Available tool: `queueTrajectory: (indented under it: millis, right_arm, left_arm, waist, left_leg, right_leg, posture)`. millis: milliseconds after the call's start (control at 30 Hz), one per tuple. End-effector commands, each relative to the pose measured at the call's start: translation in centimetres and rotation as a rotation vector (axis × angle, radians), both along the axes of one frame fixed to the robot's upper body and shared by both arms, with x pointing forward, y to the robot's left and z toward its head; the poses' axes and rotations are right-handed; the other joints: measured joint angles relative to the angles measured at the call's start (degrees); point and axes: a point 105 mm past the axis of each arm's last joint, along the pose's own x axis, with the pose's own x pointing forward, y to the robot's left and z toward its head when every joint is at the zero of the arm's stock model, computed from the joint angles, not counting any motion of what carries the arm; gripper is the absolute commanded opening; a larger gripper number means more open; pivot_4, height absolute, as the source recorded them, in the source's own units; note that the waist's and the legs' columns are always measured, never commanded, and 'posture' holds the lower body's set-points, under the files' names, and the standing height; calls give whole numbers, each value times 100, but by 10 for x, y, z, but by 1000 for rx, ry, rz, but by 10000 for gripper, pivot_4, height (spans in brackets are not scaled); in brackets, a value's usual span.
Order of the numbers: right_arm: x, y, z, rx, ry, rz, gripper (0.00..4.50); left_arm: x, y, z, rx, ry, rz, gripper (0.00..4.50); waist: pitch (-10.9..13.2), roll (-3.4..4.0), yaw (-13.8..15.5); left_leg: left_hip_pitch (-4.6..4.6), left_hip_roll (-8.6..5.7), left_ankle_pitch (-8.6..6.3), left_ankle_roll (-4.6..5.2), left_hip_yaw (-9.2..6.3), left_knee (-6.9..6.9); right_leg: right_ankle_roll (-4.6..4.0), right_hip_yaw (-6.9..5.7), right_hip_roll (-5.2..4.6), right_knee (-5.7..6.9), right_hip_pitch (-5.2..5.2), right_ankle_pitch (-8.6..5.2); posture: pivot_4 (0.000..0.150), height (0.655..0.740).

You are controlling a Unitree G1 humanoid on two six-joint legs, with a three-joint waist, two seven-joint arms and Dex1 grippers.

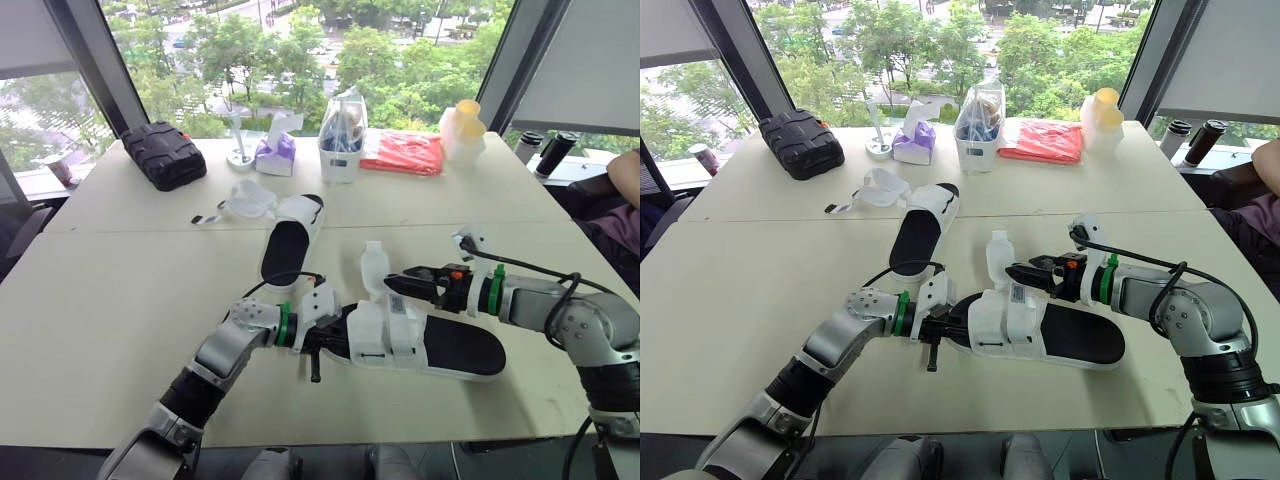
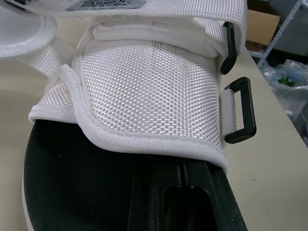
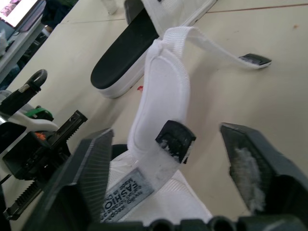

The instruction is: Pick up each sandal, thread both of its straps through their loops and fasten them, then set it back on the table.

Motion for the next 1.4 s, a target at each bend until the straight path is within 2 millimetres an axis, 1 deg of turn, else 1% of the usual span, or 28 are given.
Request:
queueTrajectory:
  millis: [33, 67, 167, 200, 233, 333, 367, 467, 567, 767, 833, 967, 1067, 1100, 1167, 1267, 1333, 1400]
  right_arm:
    - [-2, 1, 10, 13, -44, 10, 22051]
    - [-3, 2, 9, 16, -41, 14, 17933]
    - [-4, 4, 9, 27, -38, 16, 2101]
    - [-4, 3, 9, 33, -39, 15, 436]
    - [-4, 3, 10, 42, -40, 13, 436]
    - [-11, 2, 27, 137, -75, 32, 436]
    - [-10, -1, 37, 195, -95, 10, 436]
    - [-8, -13, 54, 305, -145, -52, 436]
    - [-9, -19, 56, 338, -159, -89, 436]
    - [-4, -23, 39, 294, -120, -146, 436]
    - [-3, -25, 40, 316, -135, -158, 436]
    - [-19, -14, 68, 463, -192, -41, 436]
    - [-44, 0, 91, 542, -222, 105, 436]
    - [-52, 4, 95, 551, -226, 144, 436]
    - [-65, 13, 97, 550, -218, 197, 436]
    - [-75, 23, 93, 534, -200, 229, 436]
    - [-75, 26, 89, 527, -185, 223, 436]
    - [-68, 24, 82, 517, -169, 182, 436]
  left_arm:
    - [2, 3, 2, 3, -16, 24, 0]
    - [3, 3, 2, 3, -18, 25, 0]
    - [4, 2, 2, 4, -21, 26, 0]
    - [4, 3, 3, 4, -22, 26, 0]
    - [5, 3, 3, 5, -22, 27, 0]
    - [5, 4, 3, 7, -24, 28, 0]
    - [5, 4, 3, 6, -23, 28, 0]
    - [4, 3, 3, 4, -21, 25, 0]
    - [4, 1, 3, 2, -19, 21, 0]
    - [4, 0, 3, 0, -21, 17, 0]
    - [5, 0, 3, -1, -22, 18, 0]
    - [4, 1, 3, -1, -22, 19, 0]
    - [4, 1, 2, 1, -22, 21, 0]
    - [4, 1, 2, 1, -22, 21, 0]
    - [4, 1, 2, 1, -22, 19, 0]
    - [4, -1, 2, 0, -22, 12, 0]
    - [4, -1, 2, 0, -23, 8, 0]
    - [4, -2, 2, 3, -28, 3, 0]
  waist:
    - [0, 0, 0]
    - [0, 0, 0]
    - [0, 0, 0]
    - [0, 0, 0]
    - [0, 0, 0]
    - [0, 0, 1]
    - [0, 0, 2]
    - [0, 0, 1]
    - [0, 1, 1]
    - [0, 2, -12]
    - [0, 2, -12]
    - [1, 3, -12]
    - [2, 6, -16]
    - [3, 9, -18]
    - [3, 8, -16]
    - [3, 8, -15]
    - [3, 8, -20]
    - [3, 8, -18]
  left_leg:
    - [0, 0, 0, 0, 0, 0]
    - [0, 0, 0, 0, 0, 0]
    - [0, 0, 0, 0, 0, 0]
    - [0, 0, 0, 0, 0, 0]
    - [0, 0, 0, 0, 0, 0]
    - [0, 0, 0, 0, 0, 0]
    - [0, 0, 0, 0, 0, 0]
    - [1, 0, 0, 0, -1, 0]
    - [0, 0, 0, 0, -1, 0]
    - [1, 0, 0, 0, 1, 0]
    - [1, 0, 0, 0, 1, 0]
    - [1, 0, 0, 0, 1, 0]
    - [0, 0, 0, 0, 0, 0]
    - [0, 1, 0, 0, -1, 0]
    - [0, 2, 0, 0, -2, -2]
    - [0, 2, 0, 0, -1, -2]
    - [0, 2, 0, 0, 0, -2]
    - [0, 3, 0, 0, 0, -2]
  right_leg:
    - [0, 0, 0, 0, 0, 0]
    - [0, 0, 0, 0, 0, 0]
    - [0, 0, 0, 0, 0, 0]
    - [0, 0, 0, 0, 0, 0]
    - [0, 0, 0, 0, 0, 0]
    - [0, 0, 0, 0, 0, 0]
    - [0, 0, 0, 0, 0, 0]
    - [0, 0, 0, 0, 0, 0]
    - [0, 0, 0, 1, 0, 0]
    - [0, 0, 0, 3, -1, 0]
    - [0, 0, 0, 3, -1, 0]
    - [0, 1, 0, 3, -1, 0]
    - [0, 1, 0, 3, -1, 0]
    - [0, 1, 0, 3, -2, 0]
    - [0, 1, 1, 4, -2, 0]
    - [0, 1, 0, 3, -2, 0]
    - [0, 1, 0, 3, -2, 0]
    - [0, 1, 0, 3, -2, 0]
  posture:
    - [1500, 7400]
    - [1500, 7400]
    - [1500, 7400]
    - [1500, 7400]
    - [1500, 7400]
    - [1500, 7400]
    - [1500, 7400]
    - [1500, 7400]
    - [1500, 7400]
    - [1500, 7400]
    - [1500, 7400]
    - [1500, 7400]
    - [1500, 7400]
    - [1500, 7400]
    - [1500, 7400]
    - [1500, 7400]
    - [1500, 7400]
    - [1500, 7400]
